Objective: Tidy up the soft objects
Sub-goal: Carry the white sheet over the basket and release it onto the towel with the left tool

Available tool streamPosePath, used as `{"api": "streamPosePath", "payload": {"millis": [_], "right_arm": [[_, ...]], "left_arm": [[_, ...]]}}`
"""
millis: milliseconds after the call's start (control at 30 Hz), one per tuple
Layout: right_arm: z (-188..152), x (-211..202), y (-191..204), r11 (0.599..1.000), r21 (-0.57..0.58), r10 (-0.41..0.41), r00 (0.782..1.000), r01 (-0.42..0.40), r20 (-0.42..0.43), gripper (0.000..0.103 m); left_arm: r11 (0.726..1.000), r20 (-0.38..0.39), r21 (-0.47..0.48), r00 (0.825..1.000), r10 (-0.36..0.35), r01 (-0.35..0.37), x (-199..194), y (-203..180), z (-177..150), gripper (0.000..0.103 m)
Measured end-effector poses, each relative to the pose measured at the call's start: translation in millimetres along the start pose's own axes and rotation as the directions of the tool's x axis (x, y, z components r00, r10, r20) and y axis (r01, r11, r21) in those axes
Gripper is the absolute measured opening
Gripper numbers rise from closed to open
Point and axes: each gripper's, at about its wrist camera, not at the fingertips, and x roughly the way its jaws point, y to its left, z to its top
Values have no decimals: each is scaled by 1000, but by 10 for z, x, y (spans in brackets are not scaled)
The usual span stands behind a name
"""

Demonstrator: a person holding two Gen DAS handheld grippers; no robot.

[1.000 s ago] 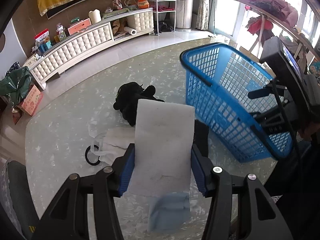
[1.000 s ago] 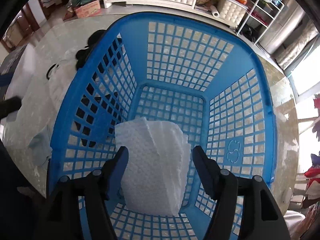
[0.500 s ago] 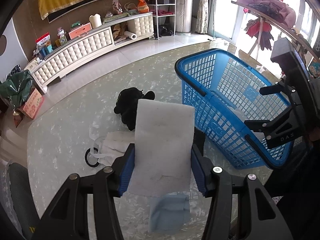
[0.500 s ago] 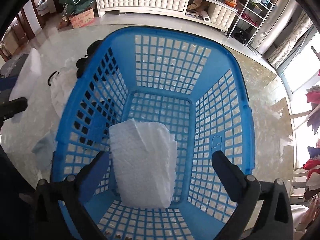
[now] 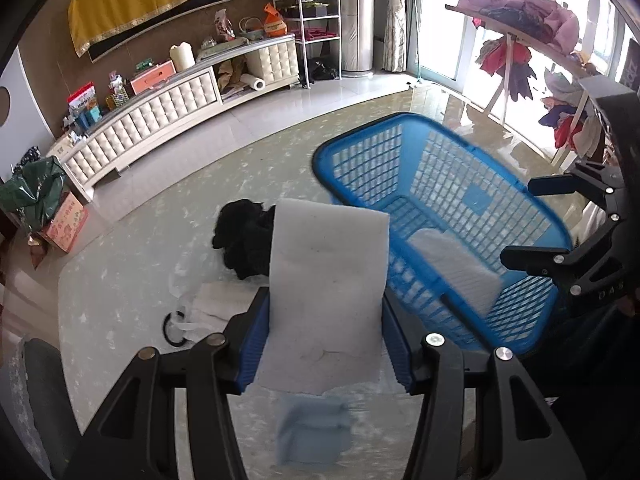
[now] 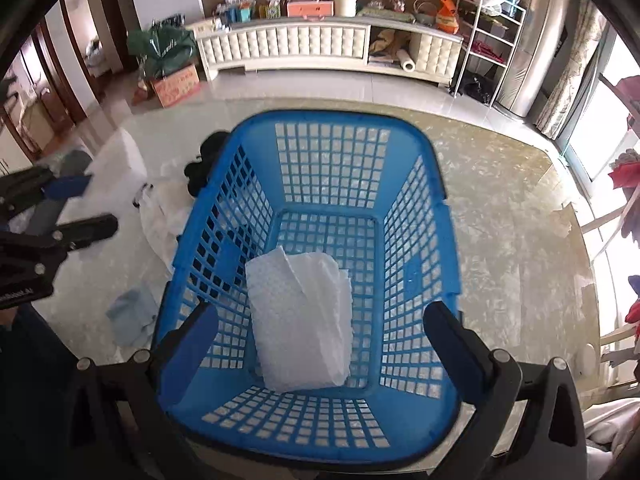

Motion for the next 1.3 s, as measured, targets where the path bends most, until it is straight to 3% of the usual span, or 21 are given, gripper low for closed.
{"api": "streamPosePath", "payload": {"millis": [533, 900, 1300], "right_arm": [[-228, -226, -371, 996, 85, 22, 998, -28, 62, 103], [-303, -203, -569, 990, 143, -2, 998, -6, 60, 103], [-321, -78, -613, 989, 150, -17, 1000, 14, 15, 103]], "left_arm": [[992, -31, 129, 999, -10, 14, 32, -729, 343, 51], [977, -100, 201, 994, -47, 66, 383, -1067, 495, 52], [975, -185, 201, 981, -54, 92, 940, -1092, 564, 52]]}}
